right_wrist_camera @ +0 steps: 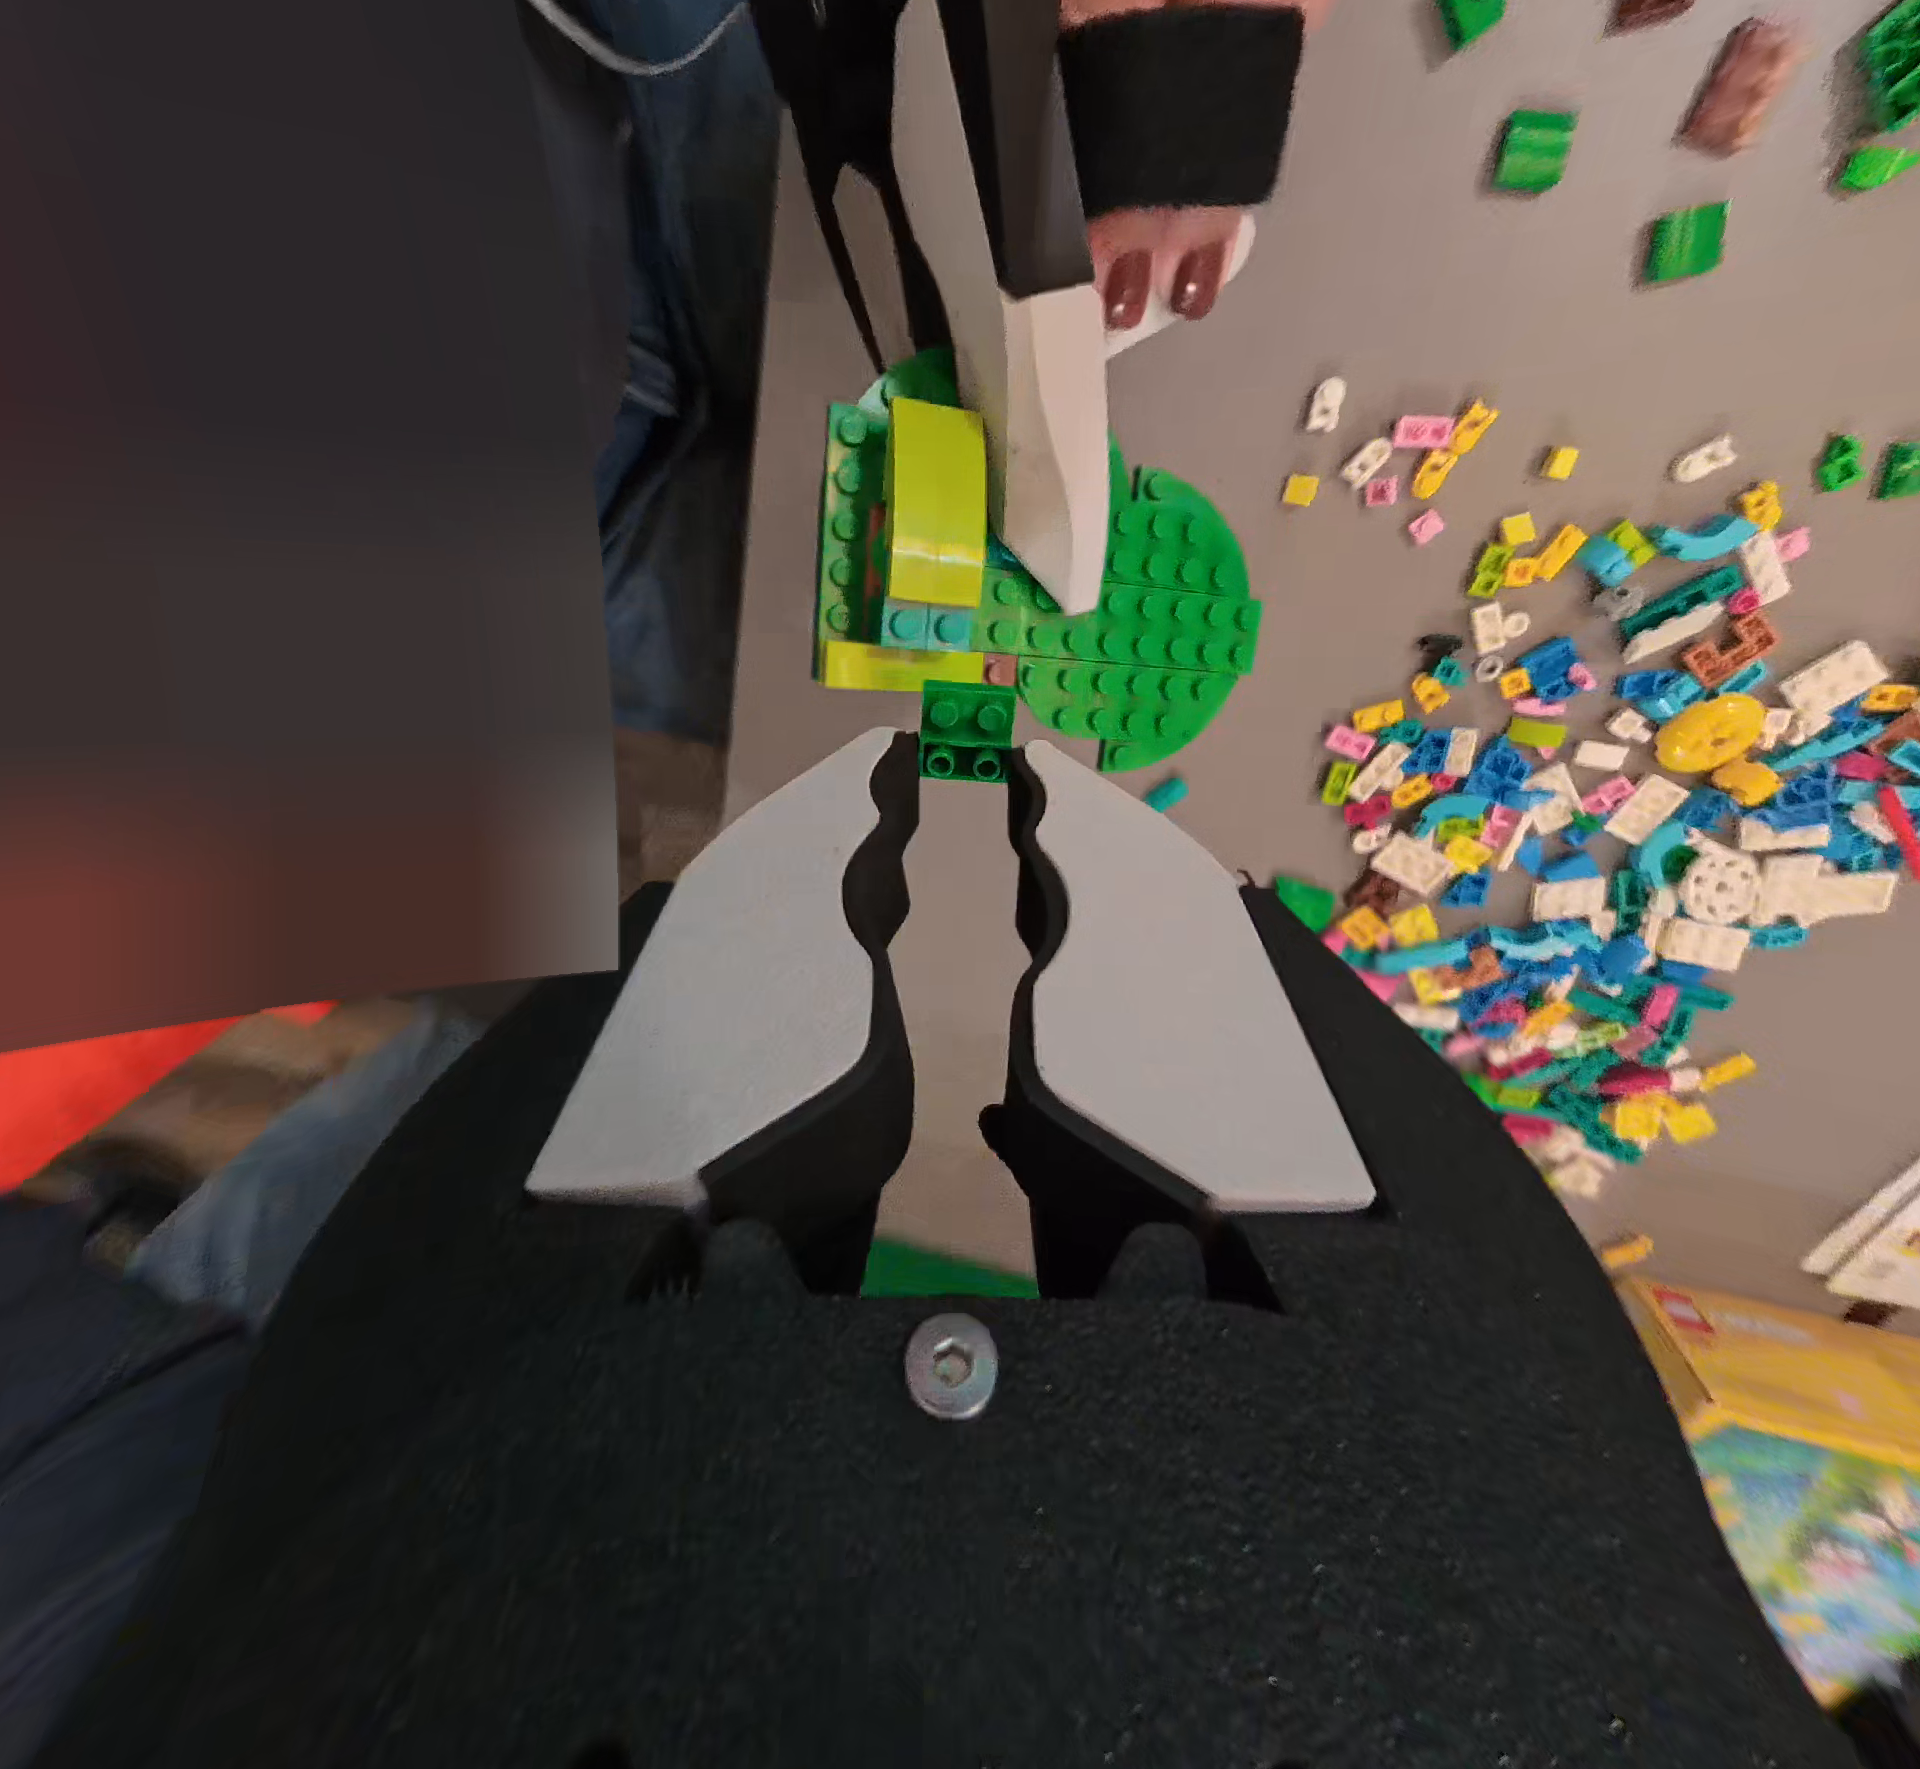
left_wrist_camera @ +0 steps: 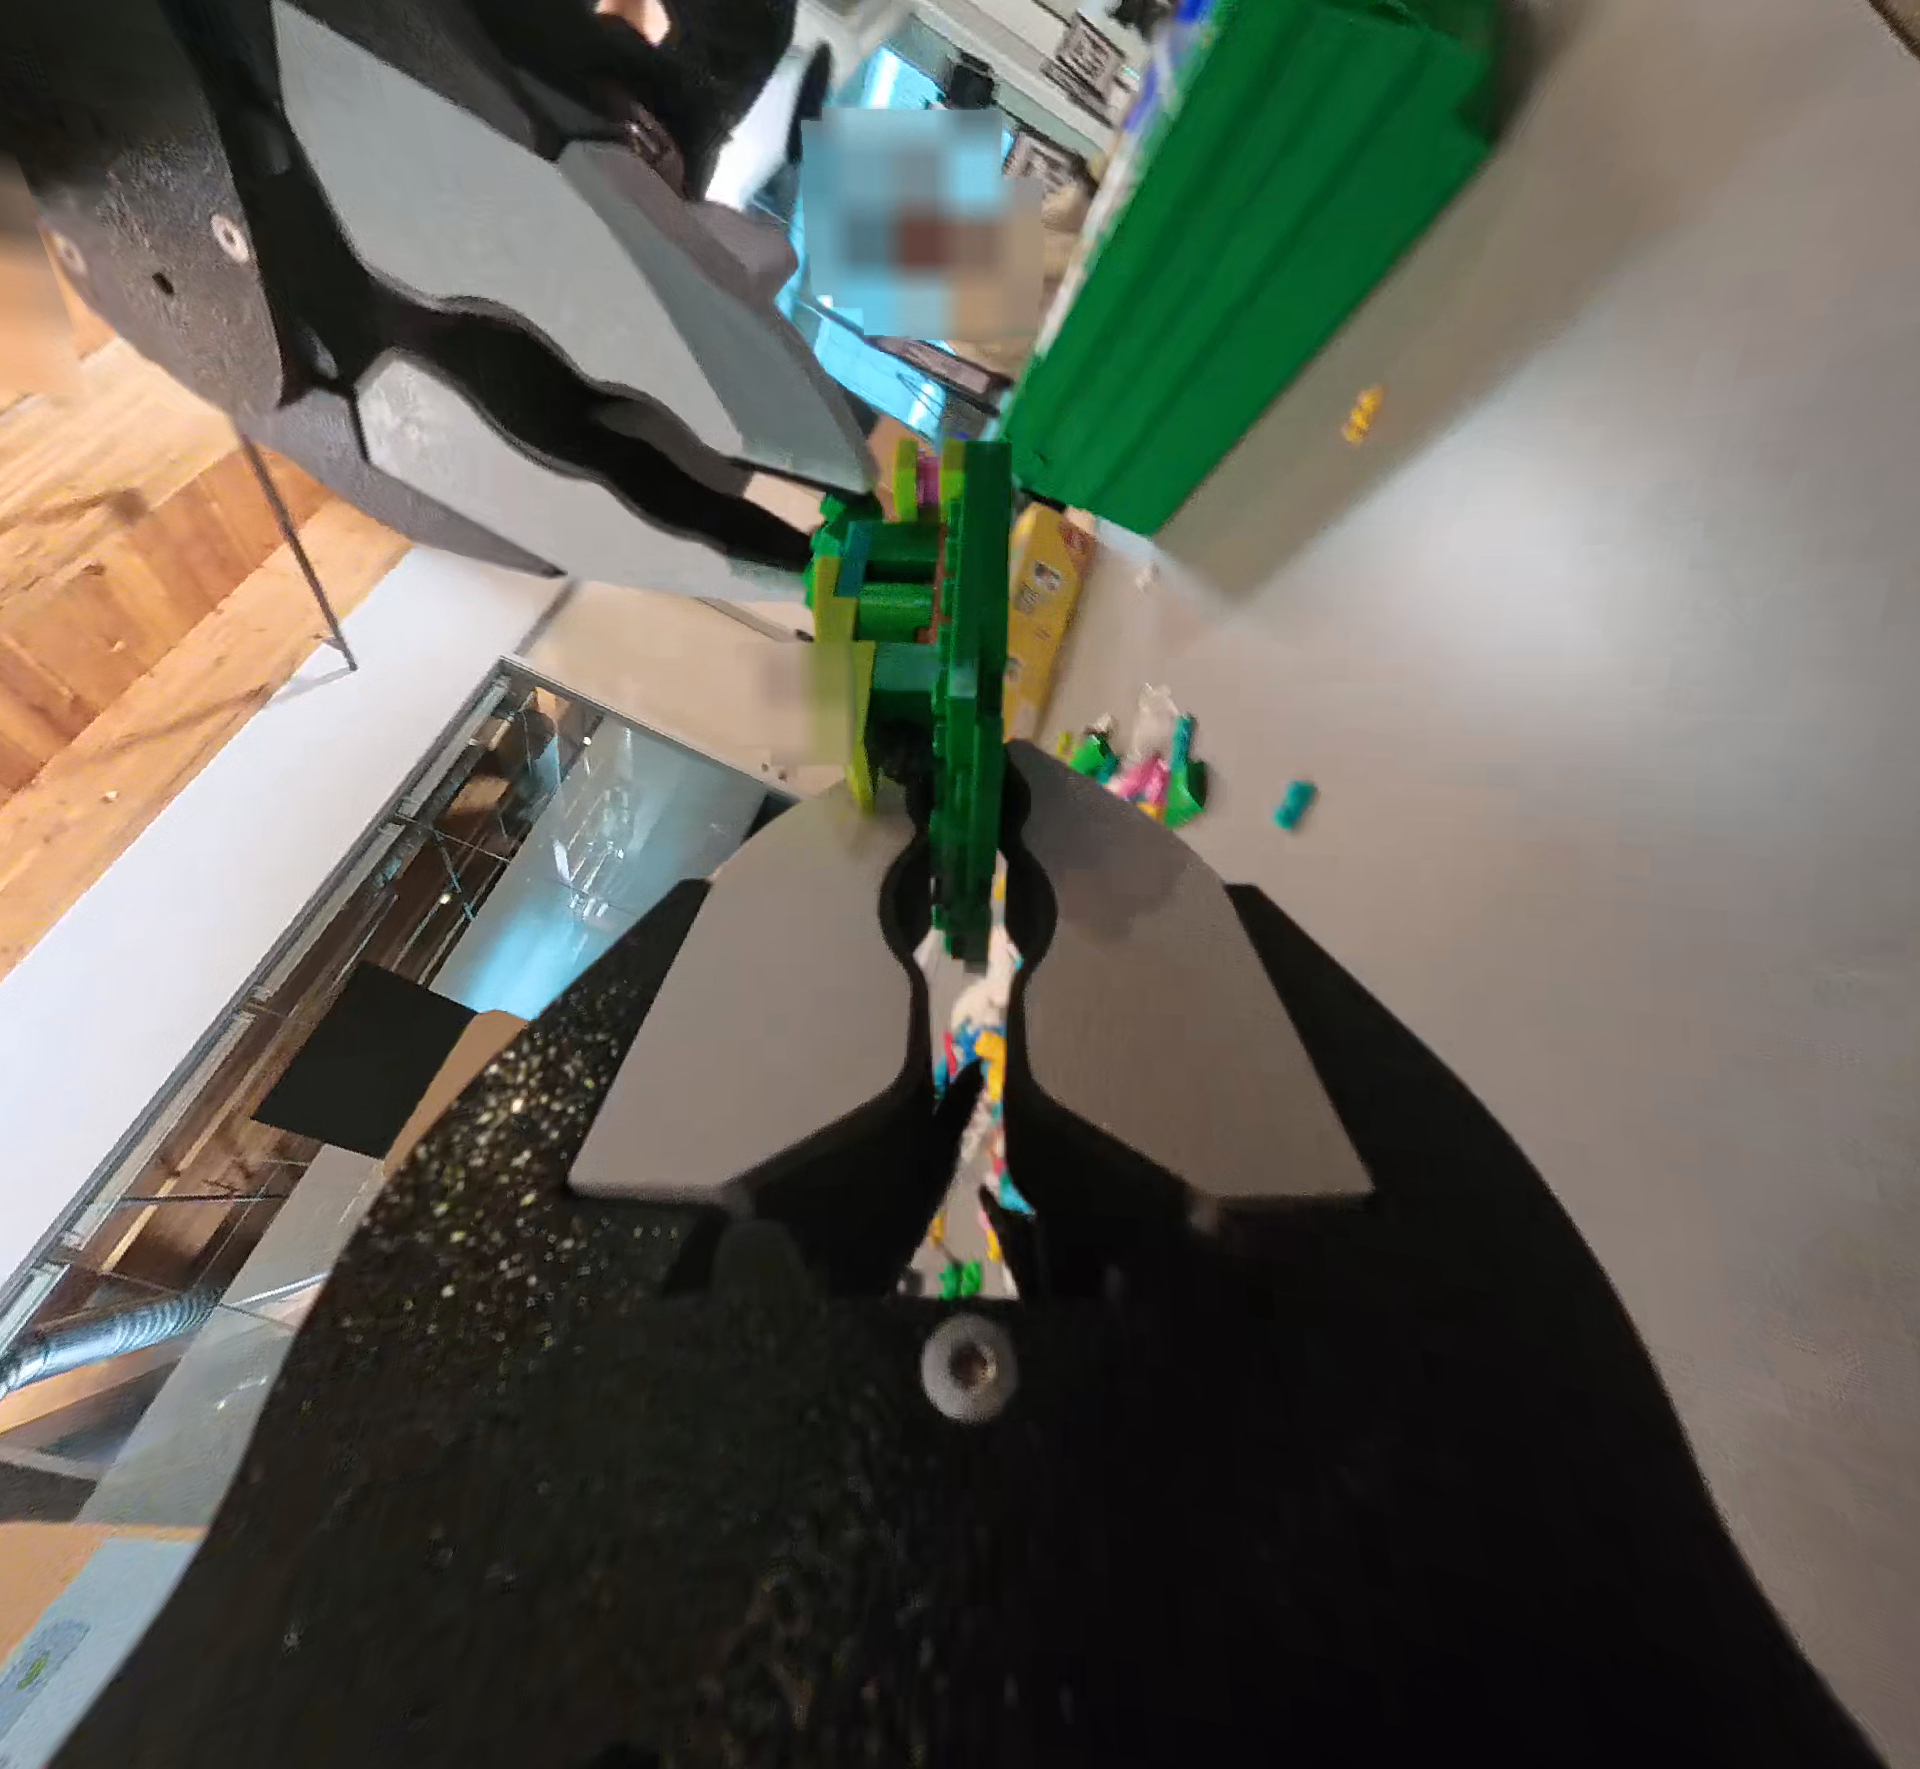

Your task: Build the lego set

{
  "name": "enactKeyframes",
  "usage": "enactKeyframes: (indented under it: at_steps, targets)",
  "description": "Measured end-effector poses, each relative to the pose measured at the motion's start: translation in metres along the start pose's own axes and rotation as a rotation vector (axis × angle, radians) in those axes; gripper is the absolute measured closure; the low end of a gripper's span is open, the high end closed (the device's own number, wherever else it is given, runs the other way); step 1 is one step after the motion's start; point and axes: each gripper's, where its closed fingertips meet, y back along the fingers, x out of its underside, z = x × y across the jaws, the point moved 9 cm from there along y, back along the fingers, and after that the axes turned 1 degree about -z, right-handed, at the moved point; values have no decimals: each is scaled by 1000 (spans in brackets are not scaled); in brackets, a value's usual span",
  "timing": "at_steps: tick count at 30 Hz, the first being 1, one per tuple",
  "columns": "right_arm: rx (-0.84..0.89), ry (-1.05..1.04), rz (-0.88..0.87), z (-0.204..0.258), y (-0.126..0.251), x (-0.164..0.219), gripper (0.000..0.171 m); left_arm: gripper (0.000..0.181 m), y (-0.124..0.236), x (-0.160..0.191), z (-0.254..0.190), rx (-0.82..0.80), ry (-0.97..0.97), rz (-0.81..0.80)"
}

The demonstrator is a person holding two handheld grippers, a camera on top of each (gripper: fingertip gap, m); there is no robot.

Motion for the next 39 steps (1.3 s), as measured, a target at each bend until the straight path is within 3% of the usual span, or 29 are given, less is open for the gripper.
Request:
enactKeyframes:
  at_steps: [7,12,21,39]
  targets:
    - [-227,-69,207,6,54,-40,155,173,-1,-29,47,-101,21,-183]
    - [-299,-109,229,9,71,-66,155,173,8,-31,60,-135,-23,-187]
    - [-244,-134,408,10,70,-94,156,173,18,-34,70,-185,-67,-185]
    - [-228,-209,592,12,62,-104,155,173,17,-39,68,-218,-117,-174]
